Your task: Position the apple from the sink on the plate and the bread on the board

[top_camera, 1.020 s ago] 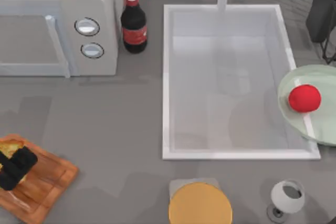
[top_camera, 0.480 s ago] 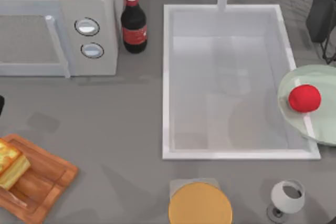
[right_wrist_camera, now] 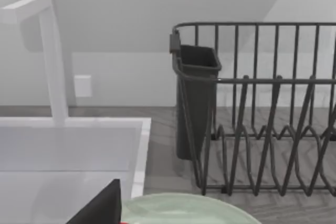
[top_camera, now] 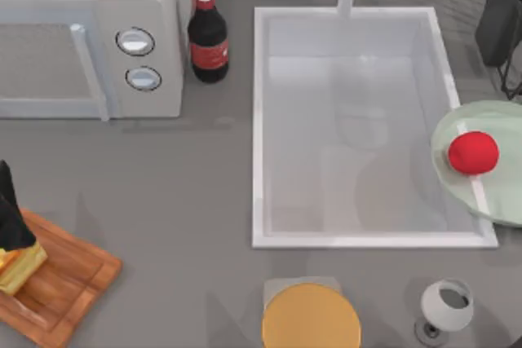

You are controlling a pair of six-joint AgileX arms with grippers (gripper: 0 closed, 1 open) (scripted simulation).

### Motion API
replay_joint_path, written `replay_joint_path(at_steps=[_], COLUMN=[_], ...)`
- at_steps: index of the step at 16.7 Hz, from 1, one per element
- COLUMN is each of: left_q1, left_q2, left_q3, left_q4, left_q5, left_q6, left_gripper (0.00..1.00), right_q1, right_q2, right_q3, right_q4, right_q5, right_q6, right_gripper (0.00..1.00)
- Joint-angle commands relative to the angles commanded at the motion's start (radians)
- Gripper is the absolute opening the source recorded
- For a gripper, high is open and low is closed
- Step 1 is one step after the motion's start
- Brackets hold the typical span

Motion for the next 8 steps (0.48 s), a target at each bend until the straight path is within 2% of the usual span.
replay_joint_path(at_steps=[4, 8], left_q1=[0.002, 0.003], left_q2=[-0.154, -0.191], left_q3=[-0.081, -0.101], left_q4=[0.077, 0.096], left_q5=[0.001, 0.001], left_q6=[0.215, 0.262], left_gripper=[1.00, 1.00], right_q1=[0.000, 0.000], right_q2=[0.000, 0.000], right_q3=[0.000, 0.000], right_q4=[0.000, 0.000], right_q5=[0.000, 0.000], right_q6=[0.000, 0.000], right_gripper=[1.00, 1.00])
